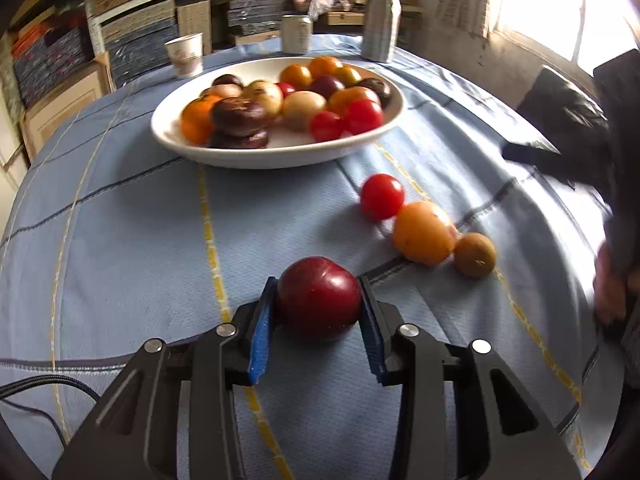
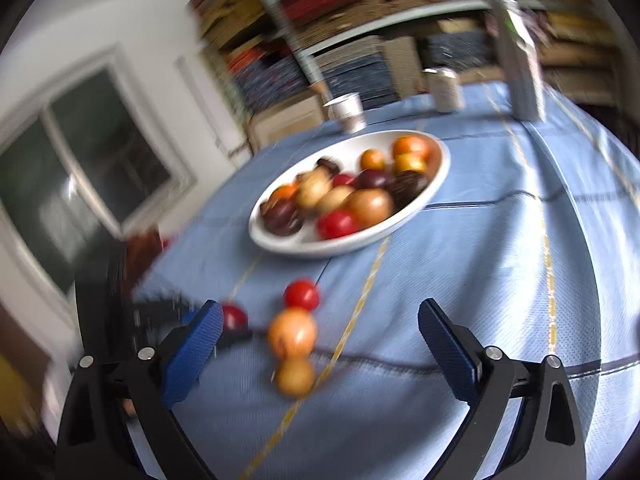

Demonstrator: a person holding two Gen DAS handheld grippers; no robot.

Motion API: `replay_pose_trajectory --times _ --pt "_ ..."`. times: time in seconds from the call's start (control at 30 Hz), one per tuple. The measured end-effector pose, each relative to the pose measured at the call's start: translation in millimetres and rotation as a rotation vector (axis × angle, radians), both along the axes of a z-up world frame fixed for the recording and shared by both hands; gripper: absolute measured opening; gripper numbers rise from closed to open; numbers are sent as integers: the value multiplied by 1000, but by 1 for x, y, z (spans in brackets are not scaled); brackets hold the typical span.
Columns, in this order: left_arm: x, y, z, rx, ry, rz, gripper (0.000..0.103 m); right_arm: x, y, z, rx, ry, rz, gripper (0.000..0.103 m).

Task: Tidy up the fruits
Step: 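Grasp a small yellow potato with the right tool while the left tool grasps a dark red plum, then carry the potato and plum onto the white plate and open both tools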

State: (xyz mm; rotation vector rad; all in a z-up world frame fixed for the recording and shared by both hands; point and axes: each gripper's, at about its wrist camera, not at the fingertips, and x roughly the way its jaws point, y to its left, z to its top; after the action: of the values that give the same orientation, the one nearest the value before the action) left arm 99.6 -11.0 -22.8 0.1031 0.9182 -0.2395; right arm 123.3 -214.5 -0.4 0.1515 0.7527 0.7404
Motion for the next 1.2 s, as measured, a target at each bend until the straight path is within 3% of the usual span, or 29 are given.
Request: replay_pose_trajectory --times 0.13,0.2,0.37,0.57,0.63,0.93,1.03,1.2 --pt "1 9 1 -28 1 37 38 -23 26 -4 -136 -43 103 88" --pt "1 11 2 -30 2 45 38 -28 35 -8 -194 -51 117 77" --pt "1 10 0 -24 7 43 38 -26 41 -15 -240 -20 130 52" --pt "1 9 0 -22 10 42 38 -24 51 -25 -292 13 151 39" --pt "1 10 0 -23 9 42 38 -25 50 -24 -287 13 150 29" --pt "-2 8 7 -22 -28 40 38 -21 41 -17 -218 29 141 28" --pt "-1 9 28 -36 -92 56 38 -18 25 2 -146 -3 110 28" --pt "37 15 80 -51 -171 92 37 9 13 53 -112 -99 40 28"
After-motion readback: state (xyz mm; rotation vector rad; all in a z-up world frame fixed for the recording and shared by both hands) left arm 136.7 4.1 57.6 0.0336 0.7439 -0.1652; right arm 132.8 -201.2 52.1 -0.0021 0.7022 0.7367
